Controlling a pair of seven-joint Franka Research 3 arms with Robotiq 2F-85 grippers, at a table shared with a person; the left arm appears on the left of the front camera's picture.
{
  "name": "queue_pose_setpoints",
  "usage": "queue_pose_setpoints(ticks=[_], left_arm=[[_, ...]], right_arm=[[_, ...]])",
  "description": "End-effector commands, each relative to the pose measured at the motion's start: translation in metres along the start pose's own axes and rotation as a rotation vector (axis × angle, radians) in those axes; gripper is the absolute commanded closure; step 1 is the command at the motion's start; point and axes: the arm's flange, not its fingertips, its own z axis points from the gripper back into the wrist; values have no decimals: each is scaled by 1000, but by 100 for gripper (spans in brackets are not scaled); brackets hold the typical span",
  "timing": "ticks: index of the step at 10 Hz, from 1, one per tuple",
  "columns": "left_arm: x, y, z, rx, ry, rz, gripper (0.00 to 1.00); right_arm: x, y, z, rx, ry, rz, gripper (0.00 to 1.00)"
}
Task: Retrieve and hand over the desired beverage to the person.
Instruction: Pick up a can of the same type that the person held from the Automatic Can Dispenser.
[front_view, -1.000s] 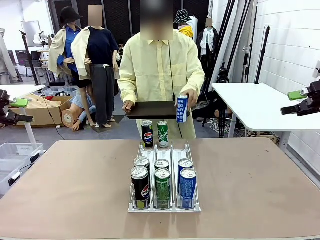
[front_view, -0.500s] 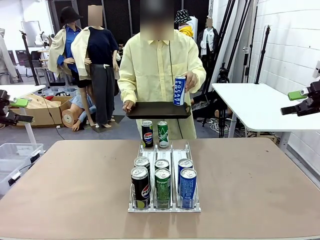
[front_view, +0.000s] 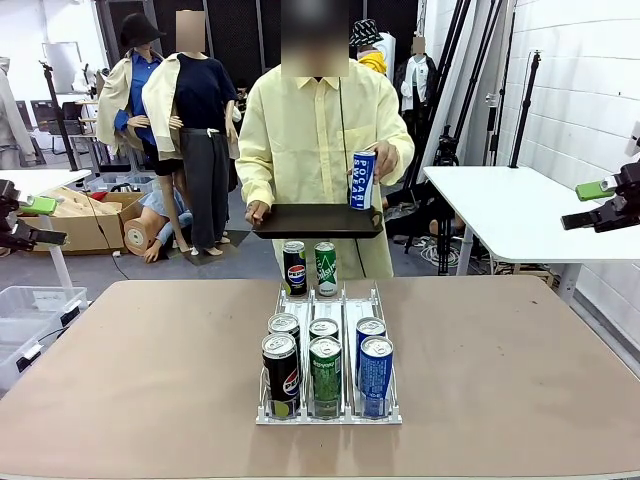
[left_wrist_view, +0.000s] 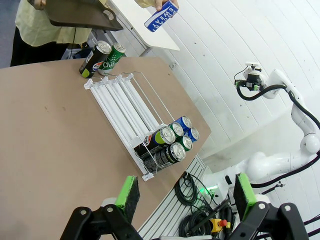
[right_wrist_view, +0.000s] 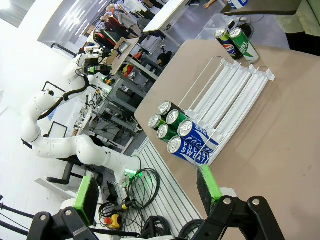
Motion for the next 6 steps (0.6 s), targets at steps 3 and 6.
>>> queue_pose_setpoints(ticks=[3,6], left_arm=[[1,-1,1,-17,-18,-2,0],[1,-1,1,-17,-18,-2,0]], right_arm=[[1,0,0,12,-6,1,0],[1,0,0,12,-6,1,0]])
